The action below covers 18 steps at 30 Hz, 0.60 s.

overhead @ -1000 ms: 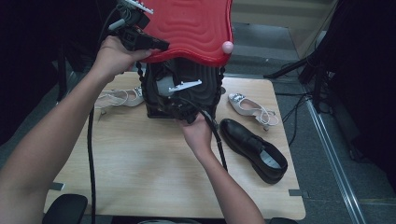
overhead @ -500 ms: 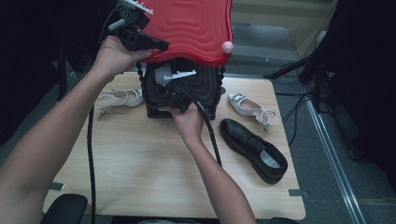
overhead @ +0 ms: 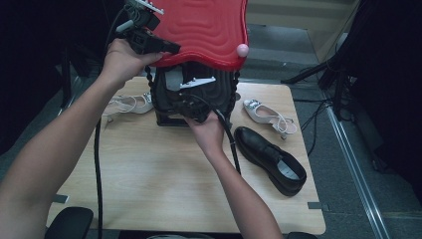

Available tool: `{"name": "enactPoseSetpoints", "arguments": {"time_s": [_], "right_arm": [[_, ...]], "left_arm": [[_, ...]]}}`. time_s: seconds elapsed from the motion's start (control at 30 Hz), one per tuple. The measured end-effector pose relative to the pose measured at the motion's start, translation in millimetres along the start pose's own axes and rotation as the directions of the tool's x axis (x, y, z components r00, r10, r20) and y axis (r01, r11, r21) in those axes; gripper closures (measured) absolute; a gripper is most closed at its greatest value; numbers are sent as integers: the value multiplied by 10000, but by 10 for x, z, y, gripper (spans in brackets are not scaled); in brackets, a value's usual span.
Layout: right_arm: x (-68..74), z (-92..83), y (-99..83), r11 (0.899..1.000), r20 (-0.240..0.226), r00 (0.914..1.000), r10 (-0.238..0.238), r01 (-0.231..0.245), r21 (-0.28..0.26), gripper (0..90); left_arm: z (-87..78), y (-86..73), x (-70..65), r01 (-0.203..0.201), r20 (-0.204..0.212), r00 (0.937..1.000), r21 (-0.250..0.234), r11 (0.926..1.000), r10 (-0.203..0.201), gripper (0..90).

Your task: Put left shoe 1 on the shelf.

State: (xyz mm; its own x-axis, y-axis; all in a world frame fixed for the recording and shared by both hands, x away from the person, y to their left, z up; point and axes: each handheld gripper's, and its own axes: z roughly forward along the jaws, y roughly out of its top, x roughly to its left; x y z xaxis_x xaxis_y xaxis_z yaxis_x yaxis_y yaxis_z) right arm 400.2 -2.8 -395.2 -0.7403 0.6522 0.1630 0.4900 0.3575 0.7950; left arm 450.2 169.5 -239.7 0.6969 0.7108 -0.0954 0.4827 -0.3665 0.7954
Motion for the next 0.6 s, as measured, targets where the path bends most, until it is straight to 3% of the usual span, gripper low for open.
{"name": "enactPoseSetpoints", "arguments": {"time_s": [0.07, 0.17, 0.33, 0.4, 0.6], "right_arm": [[-6, -108, -49, 9998, -223, 9997, -137, 135, -112, 819], [-30, -218, -131, 9996, -576, 9980, -266, 260, -112, 730], [-101, -355, -301, 9990, -1314, 9906, -379, 344, -288, 650], [-115, -408, -357, 9993, -1358, 9903, -282, 245, -288, 634], [-132, -622, -517, 9992, -1203, 9919, -400, 385, -146, 599]], "left_arm": [[-26, 4, -20, -2, -70, 10000, -52, 10000, 2, 848], [-117, 6, -61, 175, 466, 9988, -145, 9997, -168, 801], [-232, -59, -190, -316, 778, 9965, 29, 9995, 313, 713], [-275, -113, -242, -530, 650, 9965, -78, 9986, 534, 686], [-366, -316, -321, -594, 1010, 9930, -212, 9980, 613, 608]]}}
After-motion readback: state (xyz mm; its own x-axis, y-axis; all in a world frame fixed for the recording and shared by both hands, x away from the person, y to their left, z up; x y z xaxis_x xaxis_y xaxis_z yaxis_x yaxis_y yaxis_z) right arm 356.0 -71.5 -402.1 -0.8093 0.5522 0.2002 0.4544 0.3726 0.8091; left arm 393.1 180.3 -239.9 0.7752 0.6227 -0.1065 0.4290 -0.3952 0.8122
